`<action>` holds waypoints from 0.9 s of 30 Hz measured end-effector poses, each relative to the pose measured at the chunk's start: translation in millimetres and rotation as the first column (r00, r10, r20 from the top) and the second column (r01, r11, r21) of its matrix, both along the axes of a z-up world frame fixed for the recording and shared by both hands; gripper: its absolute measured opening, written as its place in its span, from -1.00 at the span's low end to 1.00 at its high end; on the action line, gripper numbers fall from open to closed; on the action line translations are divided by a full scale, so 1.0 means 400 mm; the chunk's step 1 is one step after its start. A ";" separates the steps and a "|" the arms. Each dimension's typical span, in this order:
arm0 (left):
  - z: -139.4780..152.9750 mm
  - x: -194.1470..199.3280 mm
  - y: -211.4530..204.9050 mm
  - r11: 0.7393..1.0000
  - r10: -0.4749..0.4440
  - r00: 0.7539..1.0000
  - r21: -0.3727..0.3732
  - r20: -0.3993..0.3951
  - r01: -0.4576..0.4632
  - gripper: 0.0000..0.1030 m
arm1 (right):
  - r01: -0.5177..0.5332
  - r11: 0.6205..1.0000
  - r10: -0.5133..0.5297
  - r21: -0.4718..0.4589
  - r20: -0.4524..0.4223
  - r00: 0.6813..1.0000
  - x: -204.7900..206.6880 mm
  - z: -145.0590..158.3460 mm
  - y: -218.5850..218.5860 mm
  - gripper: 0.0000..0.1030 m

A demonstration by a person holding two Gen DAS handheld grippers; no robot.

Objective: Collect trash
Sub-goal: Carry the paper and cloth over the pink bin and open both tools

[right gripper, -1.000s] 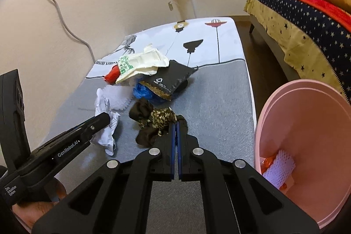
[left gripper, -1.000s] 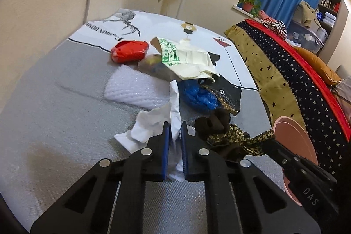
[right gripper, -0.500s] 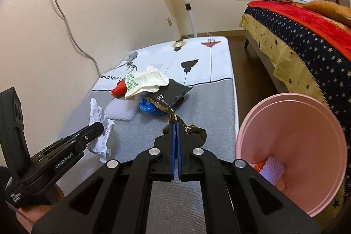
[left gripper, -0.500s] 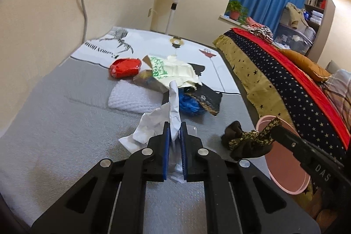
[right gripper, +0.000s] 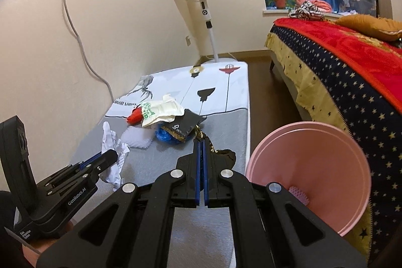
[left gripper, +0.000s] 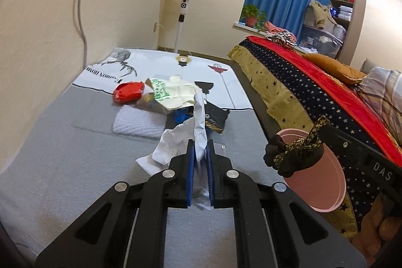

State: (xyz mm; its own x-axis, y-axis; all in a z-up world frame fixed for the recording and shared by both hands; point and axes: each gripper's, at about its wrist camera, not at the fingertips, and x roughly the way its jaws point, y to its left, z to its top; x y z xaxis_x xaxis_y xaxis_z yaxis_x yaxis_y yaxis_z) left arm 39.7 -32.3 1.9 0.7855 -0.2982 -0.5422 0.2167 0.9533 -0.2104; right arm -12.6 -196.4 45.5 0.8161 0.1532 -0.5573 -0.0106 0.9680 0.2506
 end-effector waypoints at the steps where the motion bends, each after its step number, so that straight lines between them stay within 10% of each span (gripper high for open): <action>1: 0.002 -0.003 -0.003 1.000 -0.003 1.000 0.001 0.002 0.003 -0.83 | 0.003 1.000 -0.003 -0.002 0.005 1.000 -0.005 0.006 -0.003 -0.97; 27: 0.026 -0.020 -0.113 0.994 -0.111 0.993 0.007 0.047 0.111 -0.83 | 0.131 0.991 -0.130 -0.010 0.042 0.991 -0.061 0.058 -0.112 -0.97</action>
